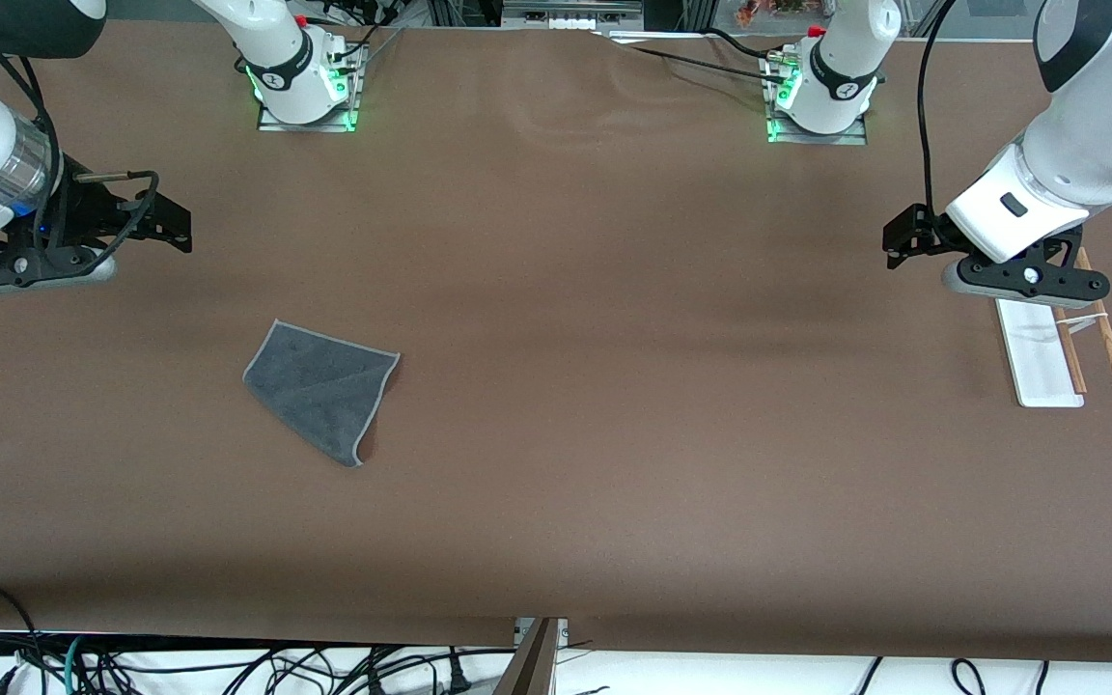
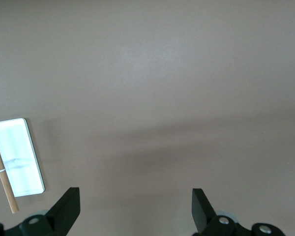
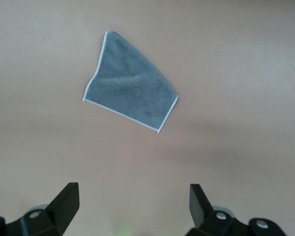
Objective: Pass towel and hang on rack
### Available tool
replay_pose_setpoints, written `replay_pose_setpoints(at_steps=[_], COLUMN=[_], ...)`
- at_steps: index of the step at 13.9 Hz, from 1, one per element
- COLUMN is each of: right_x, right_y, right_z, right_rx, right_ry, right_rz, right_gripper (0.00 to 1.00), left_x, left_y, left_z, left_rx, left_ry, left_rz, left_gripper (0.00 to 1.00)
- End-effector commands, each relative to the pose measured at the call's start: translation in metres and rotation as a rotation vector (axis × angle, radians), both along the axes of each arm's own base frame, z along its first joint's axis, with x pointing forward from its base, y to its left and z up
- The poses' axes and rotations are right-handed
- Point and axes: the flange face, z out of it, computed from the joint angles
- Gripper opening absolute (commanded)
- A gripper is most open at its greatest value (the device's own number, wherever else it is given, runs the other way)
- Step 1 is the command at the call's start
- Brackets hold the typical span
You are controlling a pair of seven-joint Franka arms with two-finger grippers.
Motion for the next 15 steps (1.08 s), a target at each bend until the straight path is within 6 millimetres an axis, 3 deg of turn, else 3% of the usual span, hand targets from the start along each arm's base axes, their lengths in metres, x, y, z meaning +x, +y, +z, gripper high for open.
replay_pose_setpoints(at_steps=[1,15], right_x=[-0.0054,-0.0023], right_y=[0.0016,-0.0006], right_z=[0.0060,0.0027], right_rx=[0.010,0.013], right_ry=[0.024,0.025], right_rz=[0.004,0.036], right_gripper=[0.99,0.99], left_x=[0.0026,0.0024], left_y=[0.0004,-0.0005], left_z=[0.0037,0.0037], left_rx=[-0.021,-0.021], left_ry=[0.004,0.004], left_rz=[0.000,-0.001], left_gripper=[1.00,1.00])
